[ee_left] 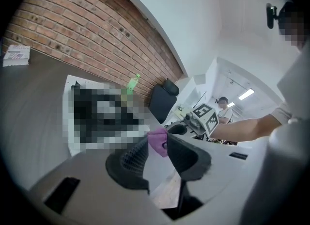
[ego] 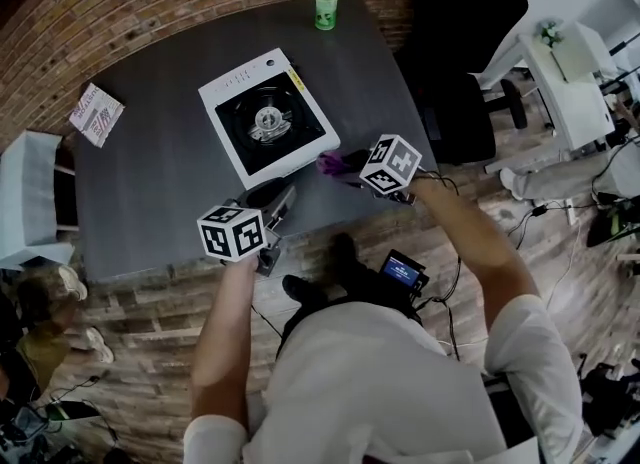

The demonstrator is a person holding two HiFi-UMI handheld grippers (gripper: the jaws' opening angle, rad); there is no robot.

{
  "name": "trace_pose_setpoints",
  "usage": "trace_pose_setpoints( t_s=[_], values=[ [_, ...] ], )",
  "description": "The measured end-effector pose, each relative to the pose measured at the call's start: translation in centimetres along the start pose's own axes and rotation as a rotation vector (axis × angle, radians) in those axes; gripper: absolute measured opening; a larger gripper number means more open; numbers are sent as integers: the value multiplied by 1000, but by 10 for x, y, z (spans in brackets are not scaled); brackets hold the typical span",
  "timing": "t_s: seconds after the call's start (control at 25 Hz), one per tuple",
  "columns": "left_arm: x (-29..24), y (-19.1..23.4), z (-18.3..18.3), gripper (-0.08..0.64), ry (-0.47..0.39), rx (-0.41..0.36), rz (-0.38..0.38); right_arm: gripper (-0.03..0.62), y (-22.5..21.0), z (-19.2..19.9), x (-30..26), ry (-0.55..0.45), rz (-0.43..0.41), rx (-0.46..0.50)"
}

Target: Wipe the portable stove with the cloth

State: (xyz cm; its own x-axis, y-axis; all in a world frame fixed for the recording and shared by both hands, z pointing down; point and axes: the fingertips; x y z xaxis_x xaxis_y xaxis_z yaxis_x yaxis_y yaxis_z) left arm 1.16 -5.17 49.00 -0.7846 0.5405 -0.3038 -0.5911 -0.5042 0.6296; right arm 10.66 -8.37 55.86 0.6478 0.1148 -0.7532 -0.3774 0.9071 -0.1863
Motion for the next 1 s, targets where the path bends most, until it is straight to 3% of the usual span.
trace_pose_setpoints(
  t_s=[0.16,0.52,0.68,1.0],
  values=[
    [20,7,3,126,-32,15,-6,118,20,-30,-15,-24,18,-1],
    [65,26,6,126,-105,43,-49,118,68,-92,-66,-46,-37,-34],
    [80,33,9,124,-127,61,-62,118,73,-100,-89,6,-24,-50],
    [89,36,14,124,-146,76,-70,118,54,-101,-104,78,33,-203]
  ],
)
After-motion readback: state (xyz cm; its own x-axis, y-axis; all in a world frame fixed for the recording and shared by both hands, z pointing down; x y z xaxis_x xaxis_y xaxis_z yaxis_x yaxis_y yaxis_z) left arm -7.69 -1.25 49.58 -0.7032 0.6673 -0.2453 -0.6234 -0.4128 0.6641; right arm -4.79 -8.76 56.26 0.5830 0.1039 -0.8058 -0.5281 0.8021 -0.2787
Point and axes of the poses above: the fingertips, and each gripper's own axes: x backward along the fingers, y to its left, z out of its underside, and after that the axes turned 7 degrees about z, right-handed
